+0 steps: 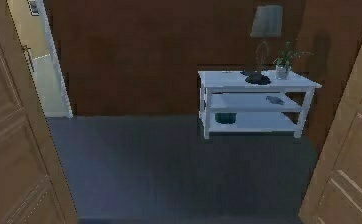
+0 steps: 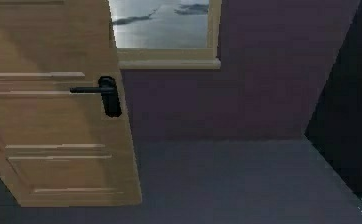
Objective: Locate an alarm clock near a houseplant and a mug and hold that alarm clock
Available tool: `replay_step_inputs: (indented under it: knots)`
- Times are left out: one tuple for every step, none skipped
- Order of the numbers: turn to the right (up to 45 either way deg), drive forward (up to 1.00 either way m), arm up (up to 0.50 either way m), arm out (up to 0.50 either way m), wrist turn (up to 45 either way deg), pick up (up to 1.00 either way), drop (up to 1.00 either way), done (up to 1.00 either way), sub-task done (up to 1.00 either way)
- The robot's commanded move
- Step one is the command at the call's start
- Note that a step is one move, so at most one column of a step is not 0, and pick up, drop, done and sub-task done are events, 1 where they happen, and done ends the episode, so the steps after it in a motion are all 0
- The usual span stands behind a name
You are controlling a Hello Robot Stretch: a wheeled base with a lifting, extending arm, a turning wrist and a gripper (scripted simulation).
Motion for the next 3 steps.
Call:
replay_step_inputs:
  knots:
    - [0.0, 1.00, 0.00, 0.00, 0.0, 0.00, 0.00, 0.00, 0.00]
    - [0.0, 0.45, 0.00, 0.00, 0.0, 0.00, 0.00, 0.00, 0.00]
    - [-45.0, 0.00, 0.00, 0.00, 0.0, 0.00, 0.00, 0.00, 0.00]
